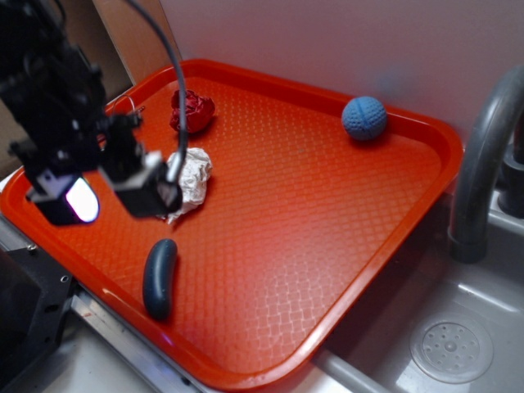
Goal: Grab the plastic pickle.
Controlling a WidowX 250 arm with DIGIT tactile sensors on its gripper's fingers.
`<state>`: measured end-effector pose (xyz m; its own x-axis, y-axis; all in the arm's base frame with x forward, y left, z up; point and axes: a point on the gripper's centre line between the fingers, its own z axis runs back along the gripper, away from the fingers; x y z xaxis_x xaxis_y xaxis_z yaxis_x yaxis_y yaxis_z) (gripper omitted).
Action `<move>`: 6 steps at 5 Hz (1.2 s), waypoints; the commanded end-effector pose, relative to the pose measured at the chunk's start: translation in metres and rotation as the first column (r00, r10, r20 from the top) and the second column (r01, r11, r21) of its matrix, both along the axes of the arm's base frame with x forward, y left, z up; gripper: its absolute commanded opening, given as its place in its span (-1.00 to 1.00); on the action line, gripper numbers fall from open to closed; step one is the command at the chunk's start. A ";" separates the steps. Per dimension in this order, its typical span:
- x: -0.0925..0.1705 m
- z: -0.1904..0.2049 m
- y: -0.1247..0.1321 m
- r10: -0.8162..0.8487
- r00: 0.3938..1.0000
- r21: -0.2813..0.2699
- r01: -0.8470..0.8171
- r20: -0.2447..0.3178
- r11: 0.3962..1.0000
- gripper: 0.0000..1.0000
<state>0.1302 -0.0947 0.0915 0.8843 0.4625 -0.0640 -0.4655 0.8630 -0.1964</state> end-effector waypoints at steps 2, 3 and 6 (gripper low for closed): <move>0.009 -0.064 0.012 -0.102 0.994 -0.048 0.100 -0.041 0.994 1.00; 0.014 -0.071 0.014 -0.055 0.994 -0.074 0.047 -0.099 0.996 1.00; 0.015 -0.066 0.012 -0.105 0.985 -0.045 0.100 -0.135 0.994 -1.00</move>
